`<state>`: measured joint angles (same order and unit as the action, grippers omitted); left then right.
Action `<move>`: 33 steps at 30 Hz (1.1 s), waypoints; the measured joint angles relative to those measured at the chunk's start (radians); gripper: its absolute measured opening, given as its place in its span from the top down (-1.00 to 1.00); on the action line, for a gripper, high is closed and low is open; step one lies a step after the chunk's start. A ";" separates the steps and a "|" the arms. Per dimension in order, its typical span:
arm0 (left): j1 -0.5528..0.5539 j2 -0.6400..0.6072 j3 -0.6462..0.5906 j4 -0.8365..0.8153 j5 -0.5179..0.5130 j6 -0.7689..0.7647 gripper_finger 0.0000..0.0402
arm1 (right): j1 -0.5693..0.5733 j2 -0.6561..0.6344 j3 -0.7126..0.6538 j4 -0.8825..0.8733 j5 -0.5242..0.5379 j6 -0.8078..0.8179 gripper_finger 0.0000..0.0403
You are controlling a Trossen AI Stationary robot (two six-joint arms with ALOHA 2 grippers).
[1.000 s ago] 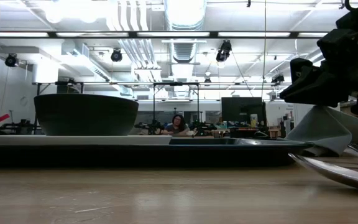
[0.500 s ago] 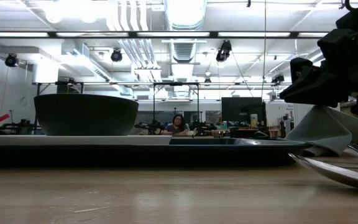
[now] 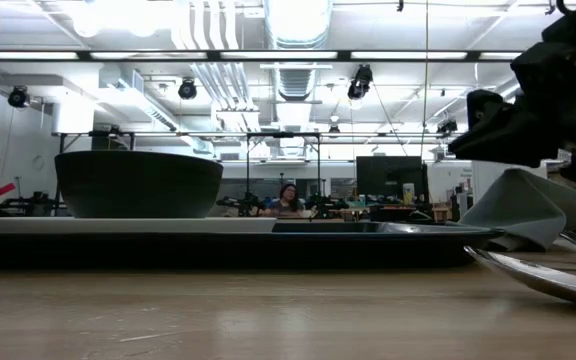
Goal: Set up tray
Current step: Put the gray napkin on the black tray
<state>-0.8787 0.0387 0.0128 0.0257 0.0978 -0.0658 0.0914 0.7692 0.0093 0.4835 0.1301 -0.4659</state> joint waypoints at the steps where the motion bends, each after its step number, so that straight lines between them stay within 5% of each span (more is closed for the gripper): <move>1: 0.000 0.000 0.000 0.000 0.000 0.000 0.40 | 0.000 0.000 0.000 0.016 0.000 0.007 0.66; 13: 0.000 0.000 0.000 0.001 0.000 0.024 0.40 | 0.000 0.000 0.000 0.277 -0.002 0.148 0.66; 19: 0.000 0.000 0.002 0.000 0.000 0.114 0.40 | 0.000 -0.003 0.029 0.254 0.001 0.185 0.66; 22: 0.000 0.001 0.002 0.001 0.000 0.114 0.40 | -0.001 -0.003 0.105 0.104 0.001 0.234 0.66; 33: 0.000 0.002 -0.002 0.007 0.000 0.116 0.40 | -0.001 0.001 0.613 -0.914 0.075 0.356 0.57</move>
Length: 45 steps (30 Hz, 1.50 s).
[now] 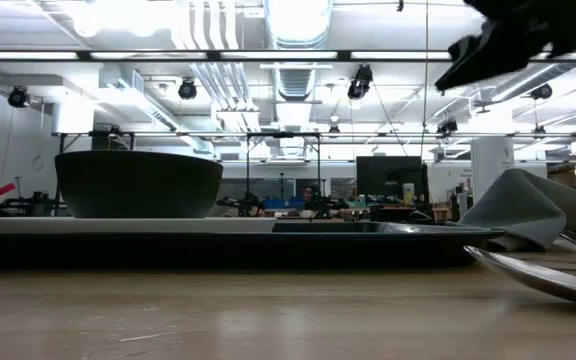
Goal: Set up tray
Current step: Put the gray napkin on the black tray
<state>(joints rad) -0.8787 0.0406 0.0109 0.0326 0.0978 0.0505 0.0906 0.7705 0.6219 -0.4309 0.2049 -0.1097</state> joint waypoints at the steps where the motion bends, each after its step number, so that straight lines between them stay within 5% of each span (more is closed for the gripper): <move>1: 0.000 0.000 0.000 -0.001 0.000 0.000 0.40 | 0.000 0.003 0.046 -0.074 0.008 0.029 0.54; 9: 0.000 0.000 0.000 -0.004 -0.001 0.000 0.40 | -0.004 0.048 0.243 -0.469 0.000 0.217 0.16; 21: 0.000 0.000 0.001 -0.006 -0.001 0.000 0.40 | -0.004 0.123 0.237 -0.554 -0.057 0.326 -0.33; 45: 0.000 0.000 0.001 -0.006 0.000 0.000 0.40 | -0.005 0.450 0.204 -0.559 -0.101 0.282 -0.19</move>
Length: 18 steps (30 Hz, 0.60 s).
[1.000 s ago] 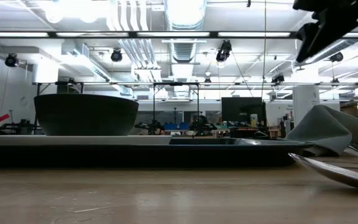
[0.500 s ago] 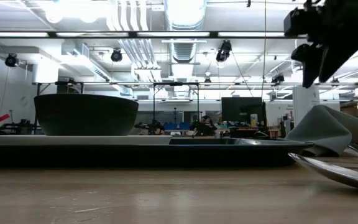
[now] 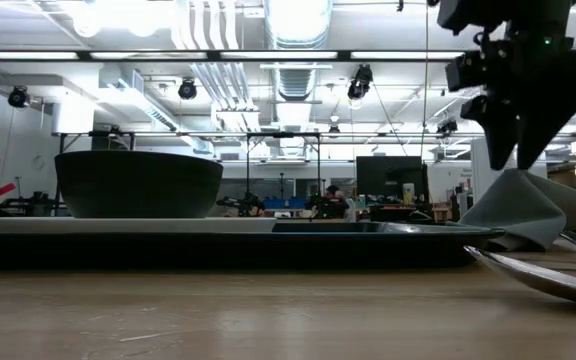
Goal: Set up tray
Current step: Put the gray napkin on the black tray
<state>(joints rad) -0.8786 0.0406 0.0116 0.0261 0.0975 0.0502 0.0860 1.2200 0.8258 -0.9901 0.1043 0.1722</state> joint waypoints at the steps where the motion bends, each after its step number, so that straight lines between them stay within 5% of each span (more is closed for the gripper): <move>1: 0.000 0.000 0.000 0.000 0.000 0.000 0.40 | 0.000 0.006 -0.006 0.000 0.000 0.000 -0.18; 11: 0.000 0.000 0.000 0.000 0.000 0.000 0.40 | -0.001 0.021 -0.050 0.039 0.000 -0.003 -0.11; 18: 0.000 0.000 0.000 0.000 0.000 0.000 0.40 | -0.005 0.032 -0.050 0.041 0.000 -0.009 0.28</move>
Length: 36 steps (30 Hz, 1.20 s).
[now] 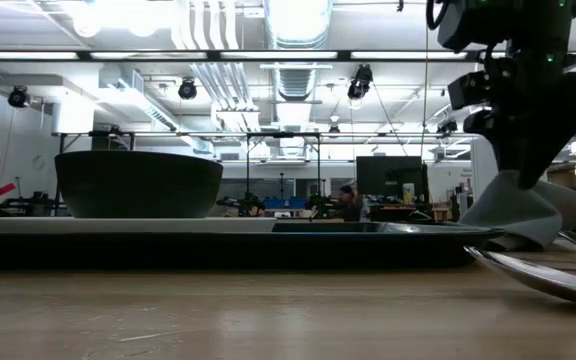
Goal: Set up tray
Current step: Put the gray napkin on the black tray
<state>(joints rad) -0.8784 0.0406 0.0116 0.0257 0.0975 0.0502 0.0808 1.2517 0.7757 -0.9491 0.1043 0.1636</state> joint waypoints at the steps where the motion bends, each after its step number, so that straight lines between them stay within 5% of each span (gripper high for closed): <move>1: 0.000 0.000 0.000 0.000 0.000 0.000 0.40 | -0.002 0.006 0.000 0.001 0.000 -0.003 0.37; 8: 0.000 0.000 0.000 0.000 0.000 0.000 0.40 | -0.036 0.035 0.000 0.007 -0.008 -0.035 0.92; 16: 0.000 0.000 0.000 0.000 0.000 0.000 0.40 | -0.128 0.010 0.007 0.009 0.045 -0.062 0.95; 23: 0.000 0.000 0.000 0.000 0.000 0.000 0.40 | -0.261 -0.007 0.054 0.033 0.321 -0.054 0.96; 27: 0.000 0.000 0.000 0.000 0.000 0.000 0.40 | -0.322 -0.008 0.068 0.185 0.413 -0.078 0.96; 36: 0.000 0.000 0.000 0.000 0.000 0.000 0.40 | -0.355 0.074 0.065 0.623 0.415 -0.257 0.96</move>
<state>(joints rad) -0.8785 0.0410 0.0116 0.0257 0.0977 0.0502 -0.2739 1.3262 0.8410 -0.3264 0.5194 -0.0934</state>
